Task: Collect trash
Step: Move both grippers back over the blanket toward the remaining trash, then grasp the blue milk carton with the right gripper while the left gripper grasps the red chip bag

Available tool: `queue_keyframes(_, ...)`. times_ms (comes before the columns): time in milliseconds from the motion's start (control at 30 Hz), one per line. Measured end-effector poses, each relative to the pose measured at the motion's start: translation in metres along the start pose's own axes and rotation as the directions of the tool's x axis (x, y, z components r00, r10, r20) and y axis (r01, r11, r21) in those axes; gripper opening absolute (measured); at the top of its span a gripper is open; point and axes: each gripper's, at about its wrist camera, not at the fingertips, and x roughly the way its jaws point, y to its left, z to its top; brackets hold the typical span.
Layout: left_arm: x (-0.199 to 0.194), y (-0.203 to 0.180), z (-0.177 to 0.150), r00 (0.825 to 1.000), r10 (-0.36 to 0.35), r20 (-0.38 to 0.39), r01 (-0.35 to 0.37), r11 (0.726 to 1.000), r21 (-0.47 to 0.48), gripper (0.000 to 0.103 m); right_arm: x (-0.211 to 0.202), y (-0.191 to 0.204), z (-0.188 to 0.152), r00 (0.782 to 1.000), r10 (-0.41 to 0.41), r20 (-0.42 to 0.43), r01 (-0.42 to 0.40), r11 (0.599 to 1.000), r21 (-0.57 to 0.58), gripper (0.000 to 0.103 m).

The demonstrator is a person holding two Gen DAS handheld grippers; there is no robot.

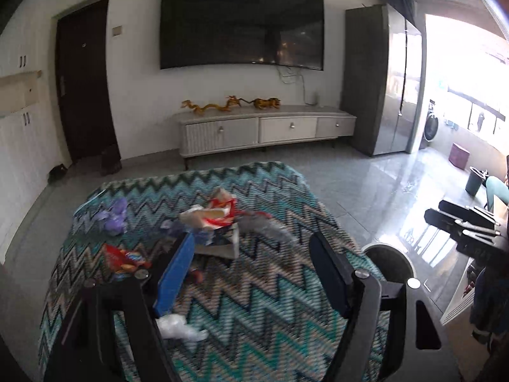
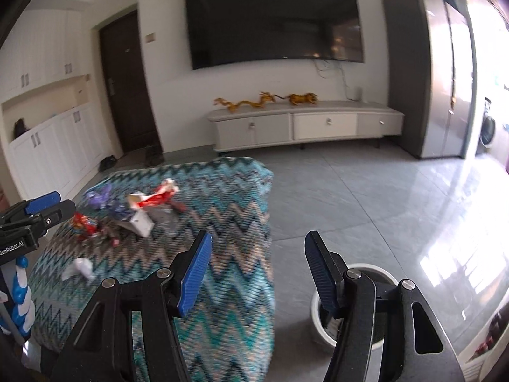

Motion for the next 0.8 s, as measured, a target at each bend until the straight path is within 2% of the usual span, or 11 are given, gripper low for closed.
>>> queue_keyframes(400, -0.009, 0.105, -0.040, 0.996, 0.084, -0.038, -0.088, 0.991, -0.103, 0.073, 0.022, 0.070, 0.013, 0.995, 0.097, -0.030, -0.100, 0.990, -0.102, 0.060)
queue_keyframes(567, 0.012, 0.140, -0.049, 0.991, 0.102, -0.089, -0.114, 0.983, -0.141, 0.073, 0.045, 0.089, 0.015, 0.990, 0.125, -0.065, -0.132, 0.982, -0.133, 0.060)
queue_keyframes(800, 0.055, 0.164, -0.049, 0.981, 0.116, -0.153, -0.139, 0.979, -0.147, 0.074, 0.094, 0.107, 0.021, 0.979, 0.165, -0.121, -0.182, 0.973, -0.142, 0.060)
